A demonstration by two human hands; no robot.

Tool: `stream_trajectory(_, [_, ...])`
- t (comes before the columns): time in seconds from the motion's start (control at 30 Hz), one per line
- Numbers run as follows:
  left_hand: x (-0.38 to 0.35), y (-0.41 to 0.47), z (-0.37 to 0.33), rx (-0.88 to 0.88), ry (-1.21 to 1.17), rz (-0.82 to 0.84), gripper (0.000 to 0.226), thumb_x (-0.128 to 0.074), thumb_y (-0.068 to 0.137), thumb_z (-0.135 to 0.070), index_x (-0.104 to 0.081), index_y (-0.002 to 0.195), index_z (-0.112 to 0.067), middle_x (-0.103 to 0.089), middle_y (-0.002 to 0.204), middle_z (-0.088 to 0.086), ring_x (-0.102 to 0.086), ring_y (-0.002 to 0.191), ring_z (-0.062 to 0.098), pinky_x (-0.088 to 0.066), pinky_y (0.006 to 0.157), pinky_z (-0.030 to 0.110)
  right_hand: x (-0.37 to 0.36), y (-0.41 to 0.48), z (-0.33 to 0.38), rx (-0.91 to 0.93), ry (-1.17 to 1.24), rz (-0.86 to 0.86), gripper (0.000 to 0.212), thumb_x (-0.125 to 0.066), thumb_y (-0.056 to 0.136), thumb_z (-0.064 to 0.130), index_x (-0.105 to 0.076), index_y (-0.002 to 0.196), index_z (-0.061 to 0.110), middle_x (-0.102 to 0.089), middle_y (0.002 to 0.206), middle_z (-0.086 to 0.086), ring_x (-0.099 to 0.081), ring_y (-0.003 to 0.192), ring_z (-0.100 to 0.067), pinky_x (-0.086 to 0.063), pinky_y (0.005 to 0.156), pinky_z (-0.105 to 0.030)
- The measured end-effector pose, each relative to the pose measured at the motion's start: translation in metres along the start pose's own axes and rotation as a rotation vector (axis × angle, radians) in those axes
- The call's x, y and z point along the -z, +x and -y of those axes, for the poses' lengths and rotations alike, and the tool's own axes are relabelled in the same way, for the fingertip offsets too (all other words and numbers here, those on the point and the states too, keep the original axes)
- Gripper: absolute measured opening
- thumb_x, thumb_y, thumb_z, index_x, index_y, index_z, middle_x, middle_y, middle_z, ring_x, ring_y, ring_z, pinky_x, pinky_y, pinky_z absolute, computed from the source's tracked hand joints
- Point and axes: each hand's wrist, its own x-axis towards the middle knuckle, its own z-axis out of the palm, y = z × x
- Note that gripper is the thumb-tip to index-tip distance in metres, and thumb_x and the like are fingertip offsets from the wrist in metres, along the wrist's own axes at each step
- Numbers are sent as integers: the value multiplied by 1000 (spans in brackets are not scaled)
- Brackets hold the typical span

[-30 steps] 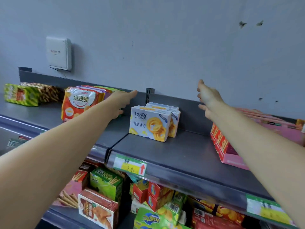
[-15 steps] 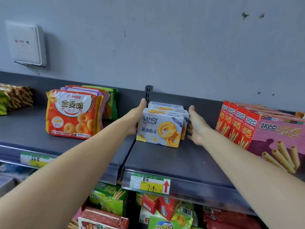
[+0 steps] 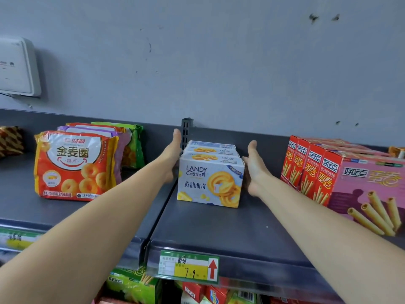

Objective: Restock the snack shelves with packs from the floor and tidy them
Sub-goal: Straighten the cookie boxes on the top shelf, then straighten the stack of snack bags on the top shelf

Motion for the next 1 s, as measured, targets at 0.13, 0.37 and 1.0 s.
stream_trajectory(0.13, [-9,7,-1,25,-55,115,90,-26,75,-87,-70,100,-11,-74,96,15,-72,78,31,-58,70,43,-5,9,1,-39,74,43,84,-21,81,83,-69,105,17,-75,99,-11,-71,94,-31,-53,91,-43])
stream_trajectory(0.37, [-7,7,2,43,-11,168,92,-24,74,-88,-71,95,-12,-75,94,14,-72,77,30,-58,70,42,-7,11,2,-32,109,113,82,-20,85,78,-73,87,16,-75,88,-14,-71,84,-31,-54,80,-42])
stream_trajectory(1.0, [48,-103,-81,-432,321,-312,68,-37,91,-66,-51,133,-15,-50,134,7,-42,130,23,-35,110,44,-91,-57,49,798,-414,23,53,-35,99,51,-48,136,16,-48,142,4,-41,133,-12,-32,111,-31])
